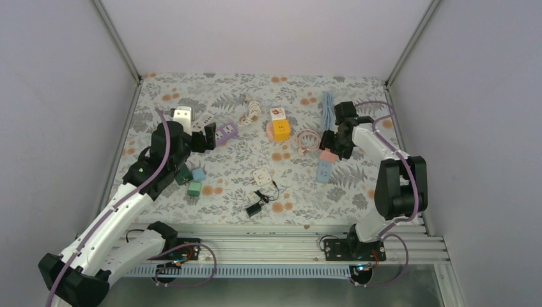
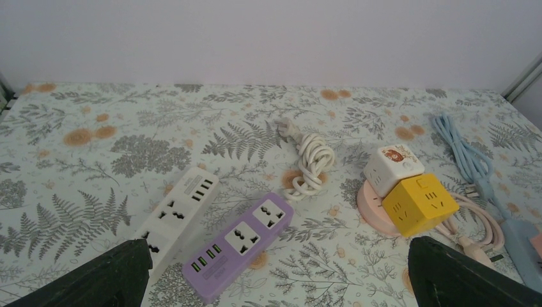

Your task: Insert the plug

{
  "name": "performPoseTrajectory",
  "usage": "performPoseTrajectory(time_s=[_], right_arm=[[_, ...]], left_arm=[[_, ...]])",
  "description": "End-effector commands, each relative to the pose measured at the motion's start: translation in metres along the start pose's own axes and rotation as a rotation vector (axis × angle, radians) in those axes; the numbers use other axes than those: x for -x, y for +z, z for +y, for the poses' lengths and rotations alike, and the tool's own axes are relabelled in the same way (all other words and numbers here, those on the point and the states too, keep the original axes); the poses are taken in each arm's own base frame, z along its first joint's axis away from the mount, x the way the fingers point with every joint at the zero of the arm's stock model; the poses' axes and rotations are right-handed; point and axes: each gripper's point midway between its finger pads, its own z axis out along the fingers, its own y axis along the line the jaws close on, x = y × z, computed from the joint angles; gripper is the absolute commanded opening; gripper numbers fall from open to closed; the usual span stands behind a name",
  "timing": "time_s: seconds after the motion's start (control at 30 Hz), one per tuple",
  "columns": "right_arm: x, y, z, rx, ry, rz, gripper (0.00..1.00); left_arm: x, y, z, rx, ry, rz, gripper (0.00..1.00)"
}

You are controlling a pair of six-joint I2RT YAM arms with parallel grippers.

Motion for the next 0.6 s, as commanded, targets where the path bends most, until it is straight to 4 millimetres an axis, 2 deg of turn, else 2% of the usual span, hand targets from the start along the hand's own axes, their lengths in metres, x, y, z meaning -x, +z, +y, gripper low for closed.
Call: performPoseTrajectory(time_s=[0.0, 0.1, 0.2, 0.3, 0.37, 0.4, 0.57], right_arm=[[-0.006, 0.007, 0.003, 0.005, 0.023, -0.003, 0.38], [-0.004, 0.006, 0.009, 0.018, -0.077, -0.017, 0.39], [-0.004, 0.007, 0.004, -0.023, -0.162, -0.015, 0.40], [-0.007, 0.005, 0.008, -0.004, -0.224, 0.023, 0.41], [-0.004, 0.001, 0.005, -0.028, -0.221, 0.019, 0.42], [-0.005, 0.008, 0.001, -0.052, -0.211, 0.038, 0.42], [-0.006, 0.016, 0.000, -0.058, -0.135, 0.045, 0.41]], left_arm=[[-0.002, 0.001, 0.000, -0.001, -0.002, 0.003, 1.00], [-0.001, 0.001, 0.000, 0.000, -0.002, 0.002, 1.00], [-0.002, 0.002, 0.000, -0.001, -0.002, 0.004, 1.00], [-0.002, 0.002, 0.000, 0.000, -0.002, 0.006, 1.00], [-0.003, 0.002, 0.001, 0.001, -0.002, 0.008, 1.00], [-0.003, 0.002, 0.001, 0.002, -0.003, 0.007, 1.00], [-0.004, 0.003, 0.001, 0.005, -0.003, 0.010, 1.00]])
